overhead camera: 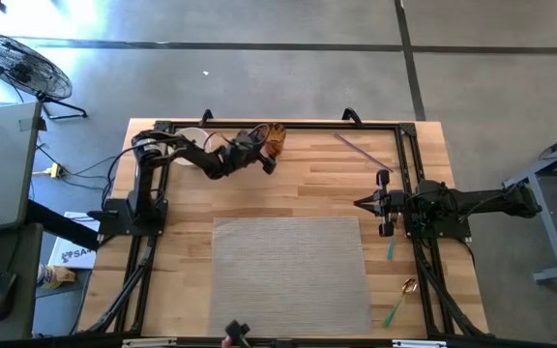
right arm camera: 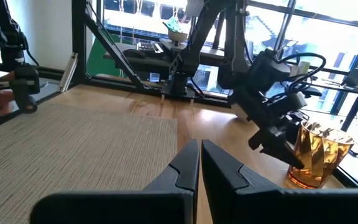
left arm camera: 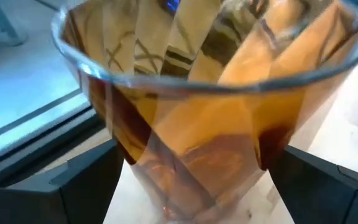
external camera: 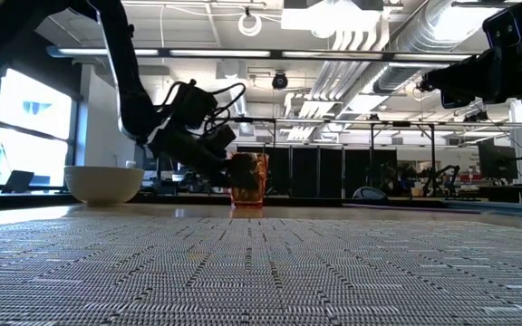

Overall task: Pick & Place Utensil
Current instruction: Put the brown cup on the gray mat

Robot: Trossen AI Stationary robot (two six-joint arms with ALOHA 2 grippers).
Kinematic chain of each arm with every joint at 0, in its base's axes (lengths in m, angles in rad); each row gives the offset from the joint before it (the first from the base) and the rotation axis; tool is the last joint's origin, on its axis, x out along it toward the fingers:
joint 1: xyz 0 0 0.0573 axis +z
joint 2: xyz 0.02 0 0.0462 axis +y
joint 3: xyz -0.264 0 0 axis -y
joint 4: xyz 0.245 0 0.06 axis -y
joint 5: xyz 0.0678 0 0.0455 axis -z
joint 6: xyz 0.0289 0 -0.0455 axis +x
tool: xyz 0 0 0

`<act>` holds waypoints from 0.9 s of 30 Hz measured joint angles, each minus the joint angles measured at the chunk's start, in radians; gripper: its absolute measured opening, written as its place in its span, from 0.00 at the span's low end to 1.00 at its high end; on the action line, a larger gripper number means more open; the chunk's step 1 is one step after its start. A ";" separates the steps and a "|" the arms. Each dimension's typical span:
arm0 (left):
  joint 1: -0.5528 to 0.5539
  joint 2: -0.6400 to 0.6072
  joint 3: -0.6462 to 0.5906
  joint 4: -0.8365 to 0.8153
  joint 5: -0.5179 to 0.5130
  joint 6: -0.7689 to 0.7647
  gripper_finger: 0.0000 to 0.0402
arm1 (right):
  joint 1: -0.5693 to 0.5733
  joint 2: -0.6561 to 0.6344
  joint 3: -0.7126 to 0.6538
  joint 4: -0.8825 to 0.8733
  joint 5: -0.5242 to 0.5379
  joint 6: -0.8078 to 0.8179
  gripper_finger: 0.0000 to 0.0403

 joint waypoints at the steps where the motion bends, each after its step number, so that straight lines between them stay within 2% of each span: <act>1: 0.004 0.000 0.000 0.007 0.012 0.013 0.94 | 0.000 0.000 0.000 0.000 0.000 0.000 0.03; 16: 0.015 0.000 0.001 0.014 0.163 0.136 0.94 | 0.000 0.000 0.000 0.000 0.000 0.000 0.03; 20: 0.015 0.000 0.002 0.028 0.198 0.125 0.94 | 0.000 0.000 0.000 0.000 0.000 0.000 0.03; 27: 0.014 0.000 0.002 0.034 0.201 0.097 0.94 | 0.000 0.000 0.000 0.000 0.000 0.000 0.03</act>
